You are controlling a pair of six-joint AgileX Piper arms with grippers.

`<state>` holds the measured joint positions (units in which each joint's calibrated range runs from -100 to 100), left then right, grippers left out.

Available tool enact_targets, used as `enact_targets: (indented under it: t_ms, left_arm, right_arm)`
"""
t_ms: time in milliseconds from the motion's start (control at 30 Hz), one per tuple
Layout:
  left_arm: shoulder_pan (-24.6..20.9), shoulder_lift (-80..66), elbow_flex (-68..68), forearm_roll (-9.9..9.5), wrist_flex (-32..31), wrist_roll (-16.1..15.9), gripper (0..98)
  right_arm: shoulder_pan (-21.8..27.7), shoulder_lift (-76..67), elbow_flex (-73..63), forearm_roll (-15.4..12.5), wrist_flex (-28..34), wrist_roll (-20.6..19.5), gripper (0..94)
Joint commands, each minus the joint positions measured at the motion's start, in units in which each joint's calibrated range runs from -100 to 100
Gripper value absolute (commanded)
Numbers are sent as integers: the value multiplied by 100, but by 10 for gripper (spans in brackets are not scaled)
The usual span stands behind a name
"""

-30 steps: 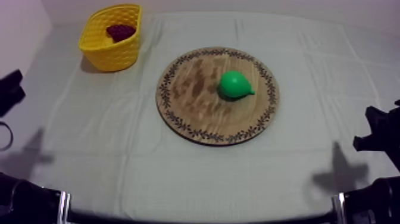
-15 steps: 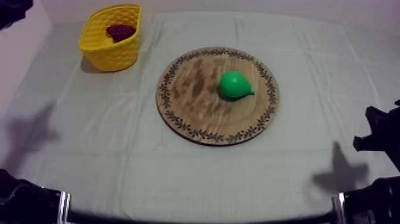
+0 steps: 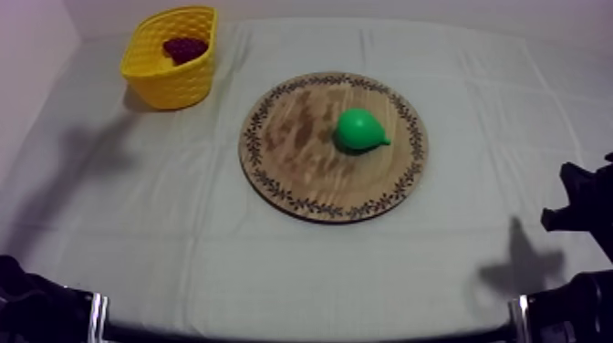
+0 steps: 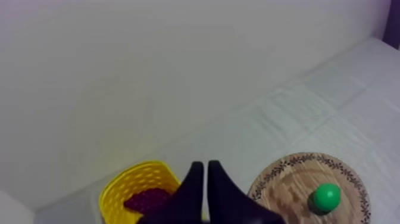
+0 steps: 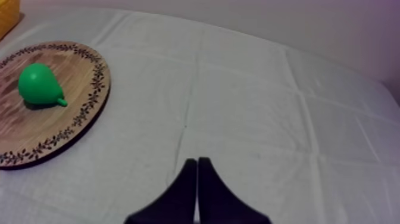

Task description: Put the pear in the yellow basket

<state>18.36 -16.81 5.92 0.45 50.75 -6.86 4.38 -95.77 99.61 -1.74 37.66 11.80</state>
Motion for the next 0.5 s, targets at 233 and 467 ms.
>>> enact_targets:
  t_ms: [233,467]
  left_arm:
    - [499,1308,-898,-66,127,-235,0]
    - [982,2174,-1330,-390,143,-73,0]
  right_arm:
    - [-1,1,5,1,8,0,5]
    - [-1,1,5,1,8,0,5]
